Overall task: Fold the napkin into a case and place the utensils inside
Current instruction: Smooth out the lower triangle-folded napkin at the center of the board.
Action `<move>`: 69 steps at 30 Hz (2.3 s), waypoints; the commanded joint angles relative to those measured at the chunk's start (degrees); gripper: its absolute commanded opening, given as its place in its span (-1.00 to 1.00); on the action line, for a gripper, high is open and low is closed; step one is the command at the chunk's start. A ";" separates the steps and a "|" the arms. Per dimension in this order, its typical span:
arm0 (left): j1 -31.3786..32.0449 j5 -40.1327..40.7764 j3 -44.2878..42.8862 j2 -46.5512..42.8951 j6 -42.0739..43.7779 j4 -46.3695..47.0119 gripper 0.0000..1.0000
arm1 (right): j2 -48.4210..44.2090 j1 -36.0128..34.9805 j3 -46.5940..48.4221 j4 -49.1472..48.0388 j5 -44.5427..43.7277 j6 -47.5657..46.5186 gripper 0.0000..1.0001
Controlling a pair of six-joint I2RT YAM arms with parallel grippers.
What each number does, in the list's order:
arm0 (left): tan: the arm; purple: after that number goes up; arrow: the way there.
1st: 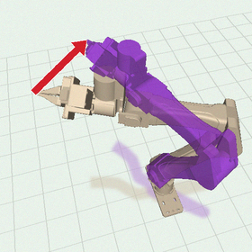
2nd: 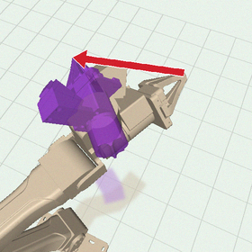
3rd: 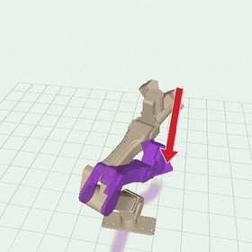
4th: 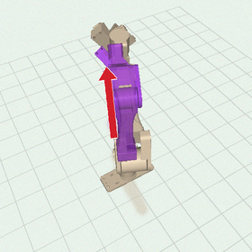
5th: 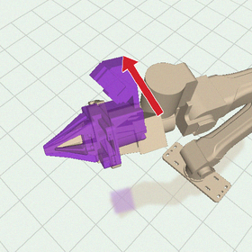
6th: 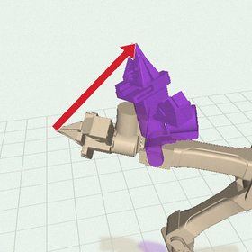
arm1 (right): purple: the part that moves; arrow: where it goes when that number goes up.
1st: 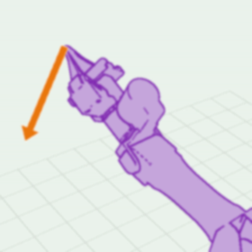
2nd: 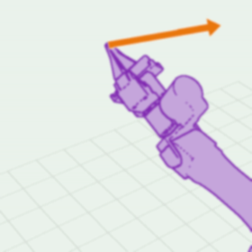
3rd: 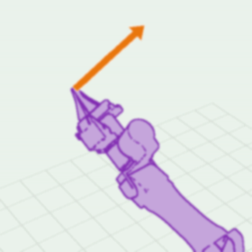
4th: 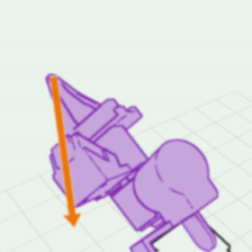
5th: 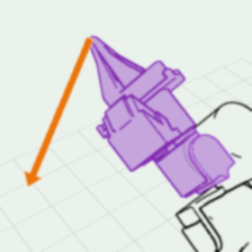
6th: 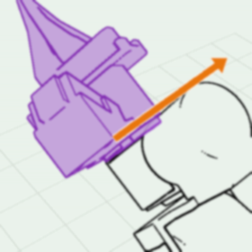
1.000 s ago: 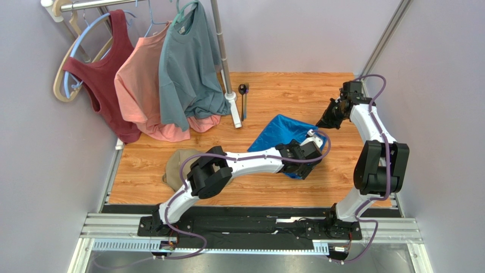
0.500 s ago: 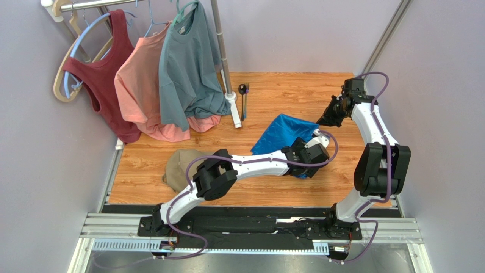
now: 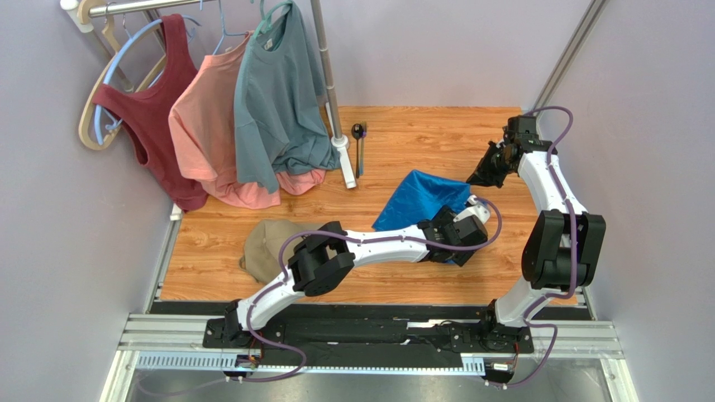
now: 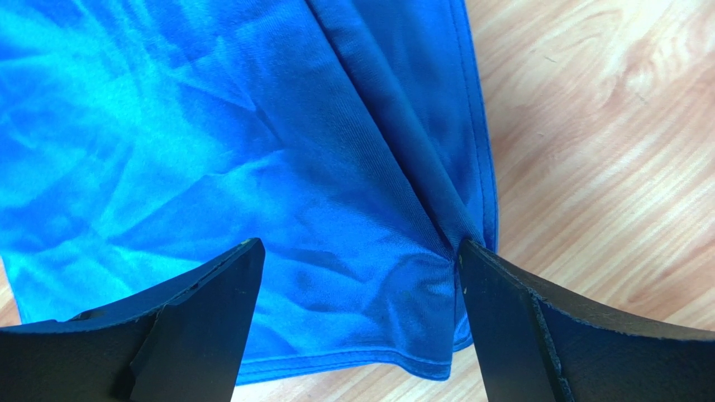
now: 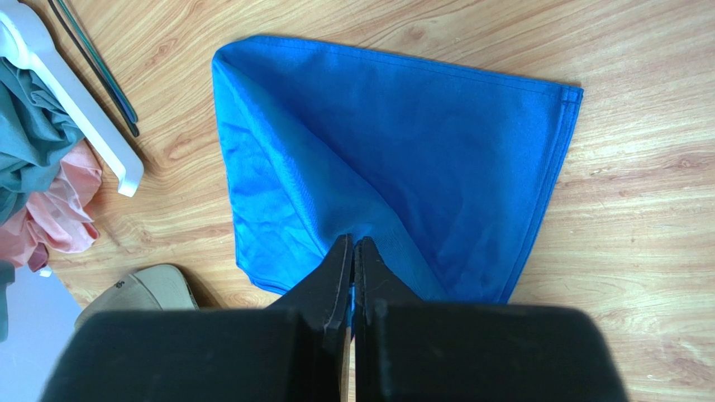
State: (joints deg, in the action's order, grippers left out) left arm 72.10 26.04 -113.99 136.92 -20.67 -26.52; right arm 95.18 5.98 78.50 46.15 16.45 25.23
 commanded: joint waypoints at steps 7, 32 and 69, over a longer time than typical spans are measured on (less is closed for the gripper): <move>0.94 0.85 1.93 -5.61 0.01 1.39 0.76 | -1.05 0.70 1.83 -0.27 -1.33 -1.15 -1.00; -12.41 -37.02 20.66 -22.76 -3.94 6.22 0.27 | 6.17 3.25 -3.08 -1.49 -24.02 -4.41 -0.15; -21.44 -46.96 28.56 -30.13 -10.10 7.73 0.19 | 9.34 -12.22 -2.82 -8.80 -2.20 -7.05 -0.35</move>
State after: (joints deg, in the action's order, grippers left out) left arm 59.81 -20.14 -84.84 116.14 -35.14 -15.84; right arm 110.28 -6.55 73.41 35.03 19.88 17.41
